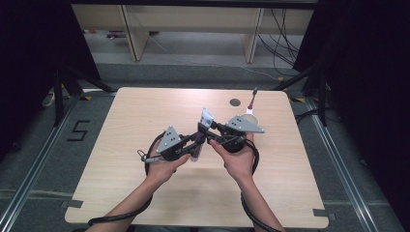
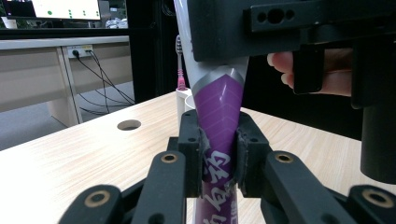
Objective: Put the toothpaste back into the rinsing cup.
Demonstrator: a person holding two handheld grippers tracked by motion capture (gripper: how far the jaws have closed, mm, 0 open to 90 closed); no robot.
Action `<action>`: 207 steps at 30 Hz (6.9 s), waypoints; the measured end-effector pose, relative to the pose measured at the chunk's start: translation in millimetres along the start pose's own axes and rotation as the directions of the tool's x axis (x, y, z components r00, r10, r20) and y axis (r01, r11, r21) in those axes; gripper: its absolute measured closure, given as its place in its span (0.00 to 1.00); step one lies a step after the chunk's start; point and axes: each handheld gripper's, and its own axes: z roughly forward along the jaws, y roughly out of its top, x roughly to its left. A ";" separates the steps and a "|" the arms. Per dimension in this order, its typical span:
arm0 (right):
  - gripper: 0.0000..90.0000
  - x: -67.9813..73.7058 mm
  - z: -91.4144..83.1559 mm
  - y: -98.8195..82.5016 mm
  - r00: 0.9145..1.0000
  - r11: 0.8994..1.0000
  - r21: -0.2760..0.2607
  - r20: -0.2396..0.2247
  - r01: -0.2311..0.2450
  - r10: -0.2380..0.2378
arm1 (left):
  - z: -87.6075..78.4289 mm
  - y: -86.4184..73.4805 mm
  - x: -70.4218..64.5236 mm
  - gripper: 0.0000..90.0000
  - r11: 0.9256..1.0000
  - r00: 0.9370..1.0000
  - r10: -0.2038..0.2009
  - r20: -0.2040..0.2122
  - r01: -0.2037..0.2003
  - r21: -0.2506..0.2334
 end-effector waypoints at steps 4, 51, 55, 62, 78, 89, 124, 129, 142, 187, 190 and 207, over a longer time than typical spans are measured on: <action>0.72 -2.0 0.7 0.0 1.000 1.000 0.008 0.001 0.019 -0.019 | 0.1 -0.1 -0.2 0.84 1.000 1.000 0.010 0.003 -0.010 0.005; 0.88 -28.5 -42.2 30.5 0.975 0.994 -0.009 0.194 0.110 -0.106 | -109.3 -27.6 76.3 0.44 0.985 0.950 0.058 -0.307 -0.005 0.172; 0.88 -31.5 -44.3 32.4 0.974 0.993 -0.015 0.198 0.115 -0.110 | -116.9 -34.8 80.9 0.44 0.987 0.942 0.038 -0.332 0.017 0.160; 0.88 -34.7 -49.1 36.0 0.972 0.995 -0.022 0.216 0.102 -0.095 | -126.0 -47.1 84.1 0.43 0.989 0.926 0.009 -0.377 0.047 0.138; 0.88 -48.6 -61.2 48.3 0.959 0.994 -0.022 0.265 0.108 -0.099 | -130.9 -68.5 91.0 0.42 0.992 0.913 -0.009 -0.408 0.058 0.108; 0.88 -57.4 -67.9 60.6 0.946 0.990 -0.043 0.305 0.131 -0.112 | -129.2 -72.9 91.5 0.42 0.994 0.911 -0.006 -0.412 0.049 0.094; 0.88 -87.9 -64.8 83.4 0.903 0.983 -0.068 0.409 0.171 -0.129 | -127.3 -80.4 91.1 0.42 0.996 0.912 0.000 -0.411 0.035 0.079; 0.88 -92.3 -61.1 80.5 0.899 0.984 -0.054 0.418 0.167 -0.130 | -127.1 -81.8 91.1 0.42 0.996 0.912 0.004 -0.410 0.032 0.082; 0.88 -97.7 -54.8 79.2 0.892 0.986 -0.045 0.434 0.162 -0.127 | -125.6 -82.8 91.5 0.42 0.997 0.914 0.006 -0.405 0.023 0.068; 0.87 -126.2 -29.2 29.3 0.871 0.993 0.015 0.478 0.118 -0.111 | -124.6 -82.1 88.0 0.41 0.996 0.914 0.014 -0.406 0.021 0.082; 0.87 -126.9 -27.6 26.8 0.871 0.992 0.018 0.477 0.121 -0.115 | -124.6 -82.1 87.9 0.41 0.996 0.914 0.015 -0.404 0.020 0.084; 0.87 -131.7 -22.2 14.0 0.867 0.994 0.033 0.485 0.109 -0.111 | -124.3 -82.1 87.2 0.41 0.996 0.915 0.019 -0.403 0.018 0.086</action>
